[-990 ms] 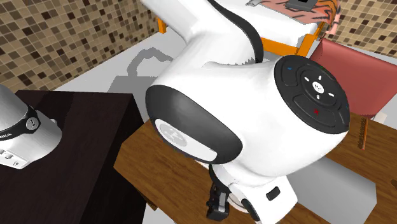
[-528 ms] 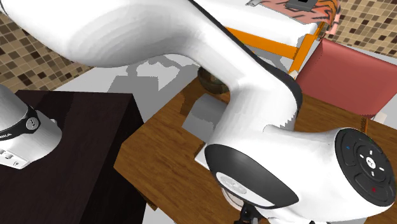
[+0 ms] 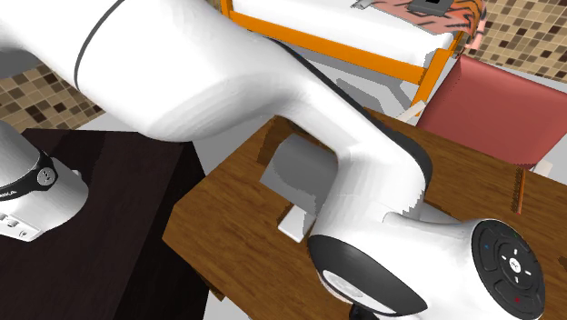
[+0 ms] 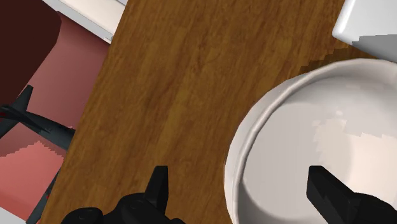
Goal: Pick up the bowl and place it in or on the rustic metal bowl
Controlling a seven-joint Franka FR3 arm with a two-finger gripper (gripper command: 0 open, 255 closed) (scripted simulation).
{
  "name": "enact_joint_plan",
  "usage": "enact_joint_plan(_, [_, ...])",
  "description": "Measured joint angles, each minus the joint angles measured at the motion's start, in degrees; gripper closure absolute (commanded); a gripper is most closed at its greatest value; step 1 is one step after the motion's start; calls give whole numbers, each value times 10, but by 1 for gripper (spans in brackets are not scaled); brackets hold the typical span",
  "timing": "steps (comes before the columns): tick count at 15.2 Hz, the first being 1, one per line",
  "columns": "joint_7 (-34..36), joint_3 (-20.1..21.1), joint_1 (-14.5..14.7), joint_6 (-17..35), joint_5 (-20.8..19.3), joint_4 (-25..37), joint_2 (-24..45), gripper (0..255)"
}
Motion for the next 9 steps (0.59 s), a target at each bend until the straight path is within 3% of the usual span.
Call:
enact_joint_plan(8, [-2, 1, 1, 15, 2, -8, 7, 0])
enact_joint_plan(9, [-2, 1, 1, 15, 2, -8, 7, 255])
